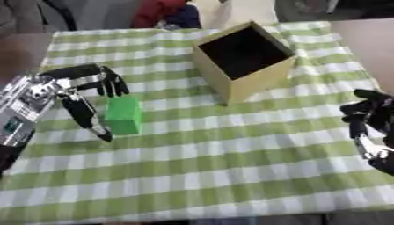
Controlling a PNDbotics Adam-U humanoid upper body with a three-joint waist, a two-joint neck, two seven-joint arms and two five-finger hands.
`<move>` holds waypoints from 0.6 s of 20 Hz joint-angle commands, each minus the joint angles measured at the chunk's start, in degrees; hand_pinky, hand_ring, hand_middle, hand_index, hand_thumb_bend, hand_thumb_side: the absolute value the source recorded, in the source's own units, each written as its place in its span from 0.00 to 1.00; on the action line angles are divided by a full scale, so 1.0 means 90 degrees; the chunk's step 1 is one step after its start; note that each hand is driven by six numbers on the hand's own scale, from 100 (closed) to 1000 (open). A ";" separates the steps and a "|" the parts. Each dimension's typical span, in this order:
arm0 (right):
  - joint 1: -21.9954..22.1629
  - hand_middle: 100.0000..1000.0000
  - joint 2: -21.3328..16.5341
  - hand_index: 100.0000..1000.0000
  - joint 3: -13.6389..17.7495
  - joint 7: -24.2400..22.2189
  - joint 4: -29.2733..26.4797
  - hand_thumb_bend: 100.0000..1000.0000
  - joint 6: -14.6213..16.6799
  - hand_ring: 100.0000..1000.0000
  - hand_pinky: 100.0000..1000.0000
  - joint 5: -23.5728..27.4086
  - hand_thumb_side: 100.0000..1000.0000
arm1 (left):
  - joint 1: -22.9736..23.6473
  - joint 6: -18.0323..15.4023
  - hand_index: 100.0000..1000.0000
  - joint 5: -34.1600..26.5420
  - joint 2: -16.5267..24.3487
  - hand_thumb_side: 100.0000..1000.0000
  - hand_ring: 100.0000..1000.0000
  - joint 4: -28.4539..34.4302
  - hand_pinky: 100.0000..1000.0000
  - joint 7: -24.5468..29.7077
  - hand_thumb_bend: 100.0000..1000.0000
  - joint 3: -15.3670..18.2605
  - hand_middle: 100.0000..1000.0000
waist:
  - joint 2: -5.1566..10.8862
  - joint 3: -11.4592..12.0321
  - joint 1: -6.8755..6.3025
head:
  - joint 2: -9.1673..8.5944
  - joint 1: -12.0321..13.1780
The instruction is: Pick up objects on the table and place them in the box.
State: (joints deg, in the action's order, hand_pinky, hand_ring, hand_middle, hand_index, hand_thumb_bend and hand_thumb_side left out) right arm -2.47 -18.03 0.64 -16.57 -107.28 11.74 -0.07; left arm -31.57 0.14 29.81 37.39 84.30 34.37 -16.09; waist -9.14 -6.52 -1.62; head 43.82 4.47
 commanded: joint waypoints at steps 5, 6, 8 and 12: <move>-0.0027 0.57 -0.0130 0.87 -0.0004 -0.0034 -0.0090 0.00 0.0022 0.75 0.68 0.0039 0.13 | -0.0232 0.0002 0.72 0.0218 -0.0111 0.00 0.60 -0.0353 0.62 -0.0346 0.87 -0.0052 0.56 | 0.0103 -0.0004 0.0027 | 0.0033 0.0025; -0.0028 0.57 -0.0129 0.87 -0.0007 -0.0038 -0.0090 0.00 0.0023 0.75 0.68 0.0040 0.13 | -0.0248 0.0006 0.72 0.0239 -0.0141 0.00 0.59 -0.0406 0.61 -0.0384 0.87 -0.0059 0.55 | 0.0102 -0.0004 0.0029 | 0.0033 0.0025; -0.0028 0.57 -0.0126 0.87 -0.0008 -0.0040 -0.0089 0.00 0.0023 0.75 0.68 0.0038 0.13 | -0.0269 0.0014 0.71 0.0275 -0.0192 0.00 0.57 -0.0500 0.60 -0.0456 0.86 -0.0072 0.54 | 0.0099 -0.0006 0.0033 | 0.0033 0.0027; -0.0027 0.57 -0.0117 0.87 -0.0009 -0.0038 -0.0088 0.00 0.0022 0.75 0.68 0.0031 0.13 | -0.0294 0.0038 0.70 0.0324 -0.0286 0.00 0.55 -0.0673 0.59 -0.0554 0.86 -0.0082 0.52 | 0.0089 -0.0014 0.0037 | 0.0033 0.0034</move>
State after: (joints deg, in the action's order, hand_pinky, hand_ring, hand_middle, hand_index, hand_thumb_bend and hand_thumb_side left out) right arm -2.47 -18.03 0.33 -16.73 -107.28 11.73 -0.05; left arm -32.98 0.44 32.35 34.05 78.16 29.87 -17.09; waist -9.13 -6.63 -1.34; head 43.82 4.63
